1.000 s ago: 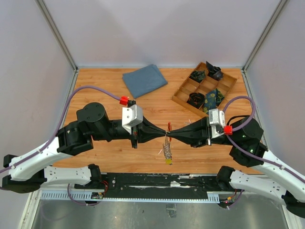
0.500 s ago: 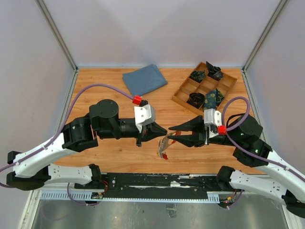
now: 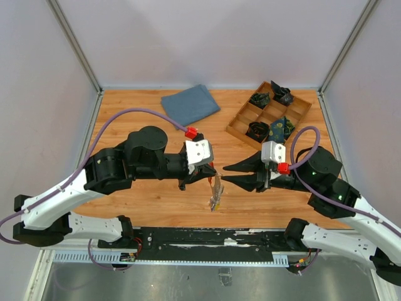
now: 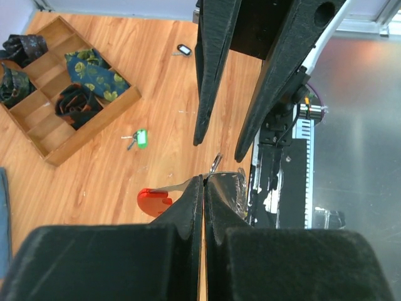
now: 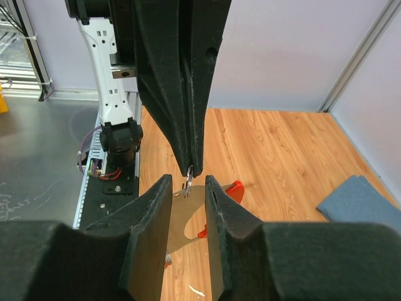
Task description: Put the keys on the keyring
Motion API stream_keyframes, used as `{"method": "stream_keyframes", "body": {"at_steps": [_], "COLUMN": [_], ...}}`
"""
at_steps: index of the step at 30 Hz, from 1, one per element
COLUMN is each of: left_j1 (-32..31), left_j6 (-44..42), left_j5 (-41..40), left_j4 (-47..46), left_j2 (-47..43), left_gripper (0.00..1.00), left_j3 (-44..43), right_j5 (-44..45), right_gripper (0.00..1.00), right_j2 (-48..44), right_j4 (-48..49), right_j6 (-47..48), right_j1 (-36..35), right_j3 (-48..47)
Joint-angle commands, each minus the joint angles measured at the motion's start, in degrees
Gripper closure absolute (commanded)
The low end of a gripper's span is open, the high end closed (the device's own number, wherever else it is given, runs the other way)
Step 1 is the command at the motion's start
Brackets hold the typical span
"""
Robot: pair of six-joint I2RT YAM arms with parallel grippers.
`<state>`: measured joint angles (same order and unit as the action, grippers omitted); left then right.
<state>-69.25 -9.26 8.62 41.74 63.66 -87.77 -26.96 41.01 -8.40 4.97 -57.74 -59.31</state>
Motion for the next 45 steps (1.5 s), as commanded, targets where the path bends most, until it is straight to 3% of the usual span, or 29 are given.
{"method": "stream_keyframes", "body": {"at_steps": [1,10,15,18,23,28,34,38,45], "left_j1": [-0.53,-0.59,-0.53,-0.55,-0.53,-0.53,-0.55,-0.59,-0.55], "left_j6": [-1.51,-1.04,-1.2,-1.04,-0.68,-0.61,-0.41,-0.44,-0.39], "left_j5": [-0.19,-0.57,-1.12,-1.62,-2.01,-1.71,-1.5,-1.69,-1.59], "left_j4": [-0.07,-1.5,-1.57,-1.78,-2.76,-2.8,-3.23,-3.41,-3.55], "left_j2": [-0.29,-2.02,-2.7,-3.11,-4.27,-4.35,-4.6,-4.84,-4.99], "left_gripper": [0.99,0.99,1.0,0.99,0.99,0.99,1.0,0.99,0.99], "left_j3": [-1.97,0.14,0.31,0.6,1.66,1.81,2.03,2.25,2.39], "right_j5": [0.92,0.69,0.55,1.38,2.92,2.2,1.66,1.39,-0.08], "right_gripper": [0.72,0.8,0.96,0.99,0.92,0.99,0.99,0.86,0.86], "right_j2": [1.19,2.75,3.27,3.12,2.27,2.14,1.27,1.33,2.13], "right_j4": [-0.81,-0.67,-0.11,0.04,0.38,1.63,6.25,6.85,7.65], "right_j6": [1.09,0.53,0.13,0.32,0.72,0.59,0.17,0.34,-0.74], "right_j1": [-1.06,-1.06,-1.06,-1.06,-1.06,-1.06,-1.06,-1.06,-1.06], "right_j3": [-2.04,-1.77,-1.93,-1.93,-1.54,-1.15,0.73,1.18,1.16]}}
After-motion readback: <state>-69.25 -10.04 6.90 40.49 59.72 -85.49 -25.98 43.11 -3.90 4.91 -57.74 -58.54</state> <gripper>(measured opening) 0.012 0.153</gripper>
